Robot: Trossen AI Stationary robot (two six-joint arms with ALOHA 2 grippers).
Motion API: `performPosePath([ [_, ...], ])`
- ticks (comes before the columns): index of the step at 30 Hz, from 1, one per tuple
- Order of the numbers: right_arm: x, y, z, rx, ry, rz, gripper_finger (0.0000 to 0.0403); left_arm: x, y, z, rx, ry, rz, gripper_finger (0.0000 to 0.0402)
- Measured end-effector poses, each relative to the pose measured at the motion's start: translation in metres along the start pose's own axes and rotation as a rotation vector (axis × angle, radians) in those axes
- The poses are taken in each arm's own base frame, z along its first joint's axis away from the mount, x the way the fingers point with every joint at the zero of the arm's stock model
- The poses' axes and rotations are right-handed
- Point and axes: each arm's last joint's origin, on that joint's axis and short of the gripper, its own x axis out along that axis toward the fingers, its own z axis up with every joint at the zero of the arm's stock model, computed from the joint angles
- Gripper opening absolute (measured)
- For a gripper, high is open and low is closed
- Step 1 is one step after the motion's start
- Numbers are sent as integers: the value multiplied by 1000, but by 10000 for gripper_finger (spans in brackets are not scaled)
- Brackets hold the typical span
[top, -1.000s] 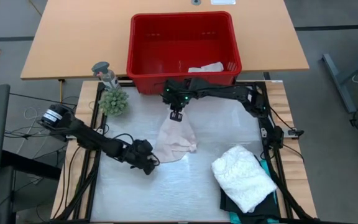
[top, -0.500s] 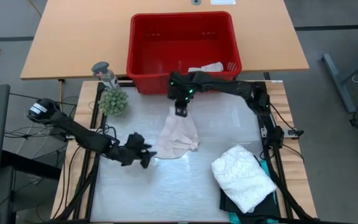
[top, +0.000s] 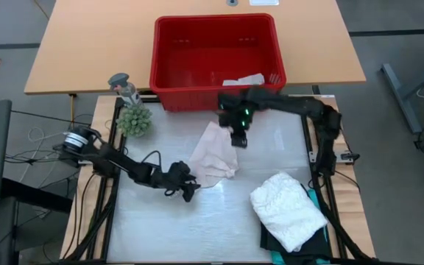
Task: Fold Laundry from Bin
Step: Fold the white underwear
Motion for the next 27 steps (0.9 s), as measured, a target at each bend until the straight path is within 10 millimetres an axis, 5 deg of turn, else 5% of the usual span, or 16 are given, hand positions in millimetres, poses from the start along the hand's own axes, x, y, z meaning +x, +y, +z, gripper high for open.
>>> performPosePath([
  [9,59,41,-38,91,-259,-51,137,4,0,-7,28,64,-35,226],
  [17,106,41,-53,123,-233,-83,19,4,0,-11,38,142,-67,226],
  [27,145,29,-57,151,-113,-87,21,3,0,-12,38,184,-88,226],
])
